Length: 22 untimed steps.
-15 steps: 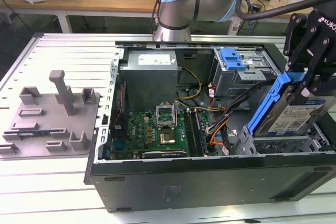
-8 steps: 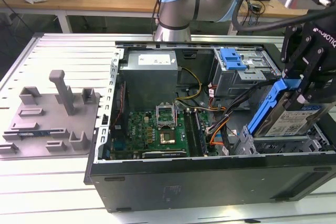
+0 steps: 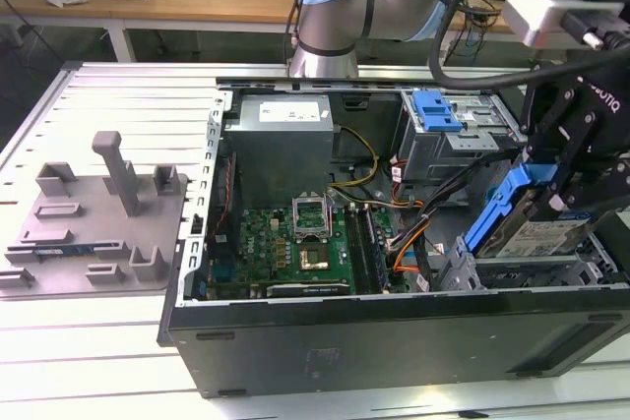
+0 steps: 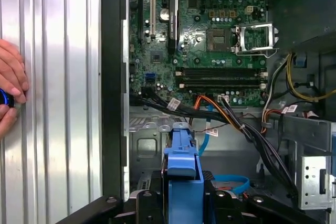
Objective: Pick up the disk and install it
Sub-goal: 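Insert the disk into the insertion slot, then insert the first disk wire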
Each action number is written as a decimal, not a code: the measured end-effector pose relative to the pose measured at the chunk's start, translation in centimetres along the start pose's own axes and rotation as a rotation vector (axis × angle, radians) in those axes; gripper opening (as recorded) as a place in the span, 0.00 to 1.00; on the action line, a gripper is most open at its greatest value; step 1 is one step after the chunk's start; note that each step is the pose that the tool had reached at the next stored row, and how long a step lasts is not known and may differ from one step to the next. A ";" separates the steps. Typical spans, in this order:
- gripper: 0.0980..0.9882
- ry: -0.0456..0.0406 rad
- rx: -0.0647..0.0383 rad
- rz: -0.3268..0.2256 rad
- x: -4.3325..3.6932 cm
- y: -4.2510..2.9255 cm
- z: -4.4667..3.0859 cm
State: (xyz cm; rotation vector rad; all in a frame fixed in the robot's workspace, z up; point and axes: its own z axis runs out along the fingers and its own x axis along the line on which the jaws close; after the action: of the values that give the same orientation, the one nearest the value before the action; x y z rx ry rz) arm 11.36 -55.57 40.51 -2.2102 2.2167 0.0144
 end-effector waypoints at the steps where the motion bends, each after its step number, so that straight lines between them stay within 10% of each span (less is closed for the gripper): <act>1: 0.31 -0.0008 0.000 0.000 0.05 0.00 0.16; 10: 0.54 -0.0009 0.000 0.000 0.10 0.00 0.31; 22: 0.54 -0.0009 0.000 -0.004 0.10 0.00 0.30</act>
State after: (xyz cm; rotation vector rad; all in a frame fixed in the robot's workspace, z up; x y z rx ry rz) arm 11.36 -55.67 40.20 -2.2143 2.2118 0.0156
